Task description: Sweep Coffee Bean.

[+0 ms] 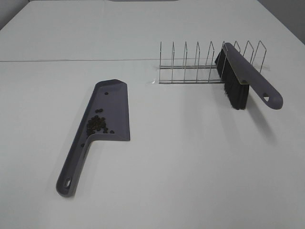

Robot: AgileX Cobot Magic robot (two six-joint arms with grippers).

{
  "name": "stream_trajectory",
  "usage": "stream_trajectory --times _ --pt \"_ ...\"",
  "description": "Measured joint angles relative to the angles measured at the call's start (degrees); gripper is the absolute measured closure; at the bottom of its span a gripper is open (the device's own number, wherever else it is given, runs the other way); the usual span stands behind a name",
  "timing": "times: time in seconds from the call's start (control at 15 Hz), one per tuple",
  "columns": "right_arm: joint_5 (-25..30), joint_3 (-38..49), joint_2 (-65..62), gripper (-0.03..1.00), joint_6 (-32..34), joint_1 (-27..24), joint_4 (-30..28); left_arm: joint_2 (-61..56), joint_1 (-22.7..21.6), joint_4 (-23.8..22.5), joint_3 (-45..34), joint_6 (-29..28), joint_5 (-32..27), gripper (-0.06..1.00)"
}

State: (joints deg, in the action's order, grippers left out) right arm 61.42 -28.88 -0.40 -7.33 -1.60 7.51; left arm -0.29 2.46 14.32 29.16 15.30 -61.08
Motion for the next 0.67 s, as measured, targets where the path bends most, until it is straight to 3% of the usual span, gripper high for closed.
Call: stream_trajectory --times 0.67 --pt "0.0 0.0 0.0 0.31 0.0 0.0 0.0 0.0 0.0 0.0 0.0 0.0 0.0 0.31"
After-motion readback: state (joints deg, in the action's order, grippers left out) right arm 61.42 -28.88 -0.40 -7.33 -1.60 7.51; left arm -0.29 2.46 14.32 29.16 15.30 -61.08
